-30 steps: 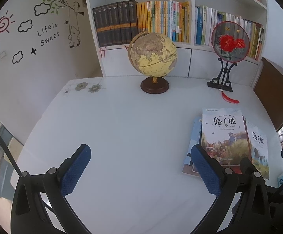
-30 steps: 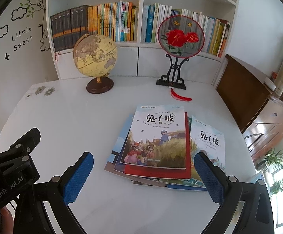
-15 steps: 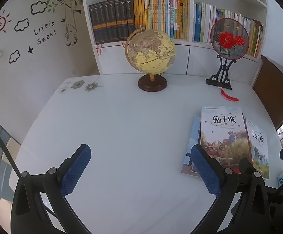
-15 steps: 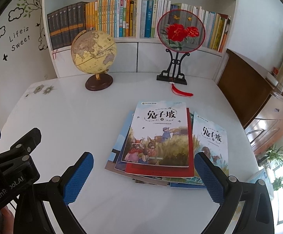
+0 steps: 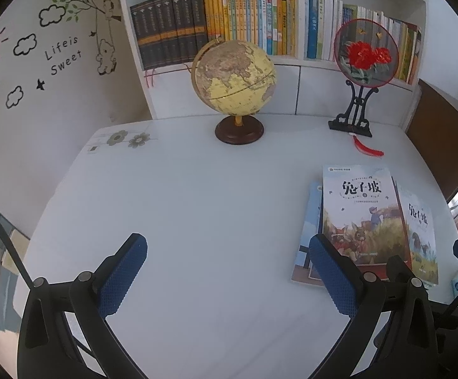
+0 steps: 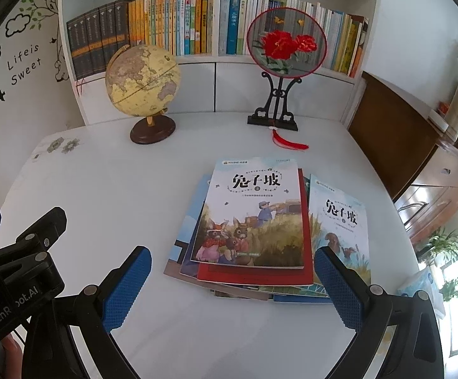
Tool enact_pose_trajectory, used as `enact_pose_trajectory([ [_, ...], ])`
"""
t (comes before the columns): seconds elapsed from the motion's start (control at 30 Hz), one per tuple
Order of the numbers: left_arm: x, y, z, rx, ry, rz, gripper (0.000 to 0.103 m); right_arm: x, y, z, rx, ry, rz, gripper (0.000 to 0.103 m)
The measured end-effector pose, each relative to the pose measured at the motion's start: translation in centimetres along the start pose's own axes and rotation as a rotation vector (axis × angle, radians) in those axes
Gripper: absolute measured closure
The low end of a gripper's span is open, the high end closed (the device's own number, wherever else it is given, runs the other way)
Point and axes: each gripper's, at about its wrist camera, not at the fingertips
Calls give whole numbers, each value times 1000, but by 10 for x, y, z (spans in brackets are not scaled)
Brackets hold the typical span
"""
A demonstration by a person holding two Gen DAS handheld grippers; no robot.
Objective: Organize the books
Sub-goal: 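Close the right gripper on the edge of the rabbit-cover book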
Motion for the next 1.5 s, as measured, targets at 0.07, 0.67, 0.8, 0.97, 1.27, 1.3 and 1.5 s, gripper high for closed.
enact_pose_trajectory([
  [0.07,3,4,1,18,-12,14,1,2,0,2,0,-2,5,0],
  [0.67,120,87,29,169,-134,533,1,47,122,32,149,5,88,0],
  [0.8,152,94,31,133,-184,561,1,82,129,27,158,-20,-16,16],
  [0.97,168,113,31,154,-200,570,2,125,132,25,191,-83,-119,47],
  [1.27,190,116,35,90,-268,627,5,158,128,20,192,-129,-188,52],
  [1.3,191,115,35,86,-271,630,5,162,127,20,192,-136,-188,52],
  [1.5,198,111,39,58,-300,670,6,169,121,15,176,-136,-204,54],
])
Point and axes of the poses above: each gripper's, at about its wrist camera, not at the fingertips, and x roughly the way its jaws point, y to its right, z to its underside, and after that the axes turned 6 degrees about y, right-handed
